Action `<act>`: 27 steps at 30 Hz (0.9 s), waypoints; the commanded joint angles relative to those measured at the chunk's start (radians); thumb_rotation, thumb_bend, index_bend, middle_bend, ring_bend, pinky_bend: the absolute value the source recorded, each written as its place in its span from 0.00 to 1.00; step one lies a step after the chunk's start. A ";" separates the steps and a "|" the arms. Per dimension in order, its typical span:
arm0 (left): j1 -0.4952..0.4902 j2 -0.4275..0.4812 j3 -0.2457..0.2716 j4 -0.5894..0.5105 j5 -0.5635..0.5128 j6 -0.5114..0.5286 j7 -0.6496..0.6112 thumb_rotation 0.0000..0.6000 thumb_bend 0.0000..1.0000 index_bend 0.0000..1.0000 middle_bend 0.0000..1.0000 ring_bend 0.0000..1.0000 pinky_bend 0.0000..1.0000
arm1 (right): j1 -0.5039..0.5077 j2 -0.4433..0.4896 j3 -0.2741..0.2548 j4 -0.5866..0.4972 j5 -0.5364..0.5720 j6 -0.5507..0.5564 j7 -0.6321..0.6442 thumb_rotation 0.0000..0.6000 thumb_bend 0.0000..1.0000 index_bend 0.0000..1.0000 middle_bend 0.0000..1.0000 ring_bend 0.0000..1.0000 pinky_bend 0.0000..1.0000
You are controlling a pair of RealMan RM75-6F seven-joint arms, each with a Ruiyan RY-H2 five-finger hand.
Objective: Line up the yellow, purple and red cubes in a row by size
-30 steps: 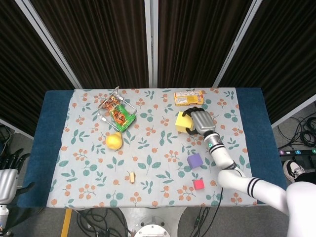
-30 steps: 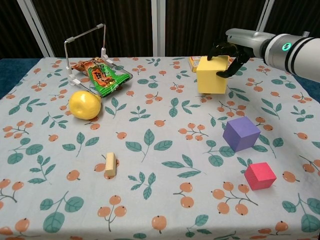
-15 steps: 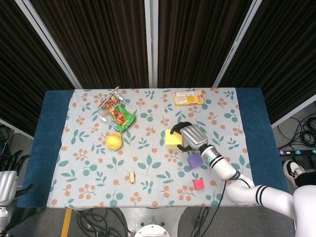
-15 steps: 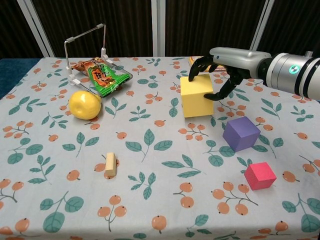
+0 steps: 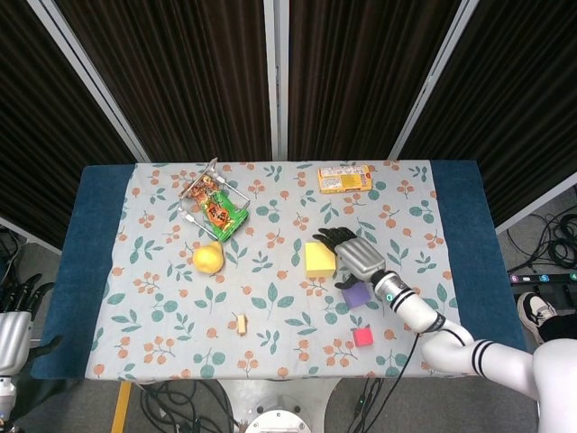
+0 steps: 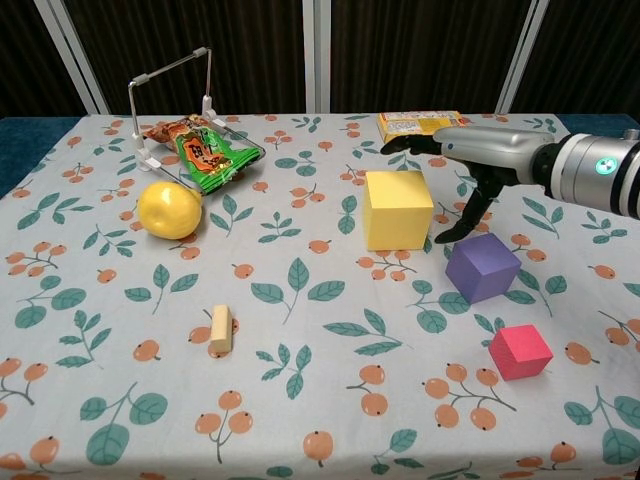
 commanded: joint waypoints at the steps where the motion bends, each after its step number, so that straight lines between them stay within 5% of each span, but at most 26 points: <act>1: 0.002 0.000 0.001 0.000 0.001 0.003 0.000 1.00 0.05 0.24 0.19 0.16 0.15 | -0.034 0.057 -0.010 -0.062 -0.018 0.054 0.002 1.00 0.03 0.00 0.00 0.00 0.00; 7: 0.004 -0.001 0.002 0.004 0.002 0.003 -0.006 1.00 0.05 0.24 0.19 0.16 0.15 | -0.101 0.172 -0.052 -0.168 -0.079 0.153 0.021 1.00 0.03 0.00 0.04 0.00 0.00; 12: 0.000 -0.004 0.000 0.003 0.008 0.002 -0.004 1.00 0.05 0.24 0.19 0.16 0.15 | -0.129 0.225 -0.101 -0.207 -0.103 0.150 -0.006 1.00 0.07 0.13 0.13 0.00 0.00; 27: 0.009 0.001 0.005 0.001 0.003 0.005 -0.010 1.00 0.05 0.24 0.19 0.16 0.15 | -0.133 0.145 -0.123 -0.151 -0.053 0.072 -0.092 1.00 0.12 0.22 0.14 0.00 0.00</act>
